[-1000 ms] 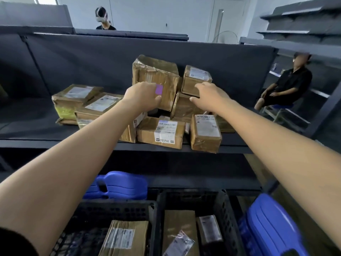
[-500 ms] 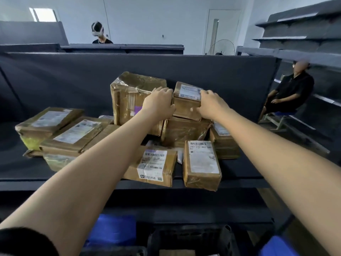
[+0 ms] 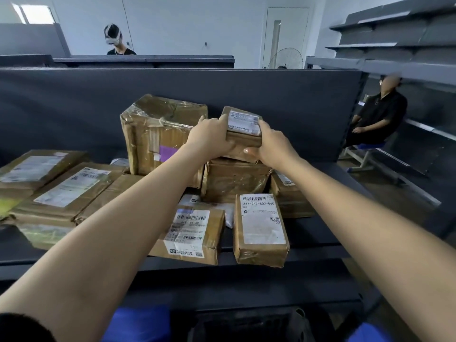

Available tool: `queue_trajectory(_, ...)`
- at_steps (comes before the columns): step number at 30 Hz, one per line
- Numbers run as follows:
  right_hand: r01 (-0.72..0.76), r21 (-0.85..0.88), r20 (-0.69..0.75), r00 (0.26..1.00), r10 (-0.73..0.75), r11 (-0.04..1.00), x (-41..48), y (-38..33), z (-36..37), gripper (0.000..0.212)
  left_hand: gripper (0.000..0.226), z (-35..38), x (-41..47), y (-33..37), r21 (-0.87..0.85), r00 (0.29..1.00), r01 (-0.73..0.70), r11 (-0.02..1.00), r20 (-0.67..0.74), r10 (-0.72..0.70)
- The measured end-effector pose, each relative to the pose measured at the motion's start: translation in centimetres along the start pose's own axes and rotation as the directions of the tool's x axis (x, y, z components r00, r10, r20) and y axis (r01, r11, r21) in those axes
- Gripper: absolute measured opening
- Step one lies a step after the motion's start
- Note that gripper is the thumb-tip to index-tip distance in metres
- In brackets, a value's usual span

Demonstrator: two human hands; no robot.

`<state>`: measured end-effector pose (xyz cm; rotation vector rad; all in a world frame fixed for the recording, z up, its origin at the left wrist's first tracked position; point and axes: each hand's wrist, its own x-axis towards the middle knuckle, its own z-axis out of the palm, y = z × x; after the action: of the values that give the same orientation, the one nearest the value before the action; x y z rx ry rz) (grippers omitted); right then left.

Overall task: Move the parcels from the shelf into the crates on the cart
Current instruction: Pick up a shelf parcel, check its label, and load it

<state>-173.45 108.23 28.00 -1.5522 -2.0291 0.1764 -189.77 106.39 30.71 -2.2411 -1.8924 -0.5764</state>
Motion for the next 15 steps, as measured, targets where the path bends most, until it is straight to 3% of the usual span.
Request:
queue_trajectory(4, 0.022, 0.069, -0.059, 0.998, -0.018, 0.997, -1.7, -0.5, -0.6, 0.087, 0.054, -0.7, -1.7, -0.1, -0.146, 0.995, -0.078, 0.986, -0.079, 0.067)
queue_trajectory(10, 0.170, 0.080, -0.225, 0.963, -0.148, 0.982, -7.1, -1.7, -1.9, 0.089, 0.069, -2.1, -7.9, 0.8, -0.399, 0.976, -0.109, 0.911, -0.217, 0.022)
queue_trajectory(12, 0.221, 0.085, -0.258, 0.947, -0.193, 0.972, -9.5, -1.9, -2.1, 0.089, 0.067, -2.4, -10.7, 1.2, -0.562, 0.966, -0.112, 0.820, -0.254, -0.042)
queue_trajectory(15, 0.285, 0.026, -0.322, 0.910, -0.262, 0.958, -13.5, -2.5, -1.8, 0.089, 0.064, -2.5, -14.6, 1.2, -0.855, 0.956, -0.083, 0.512, -0.214, -0.203)
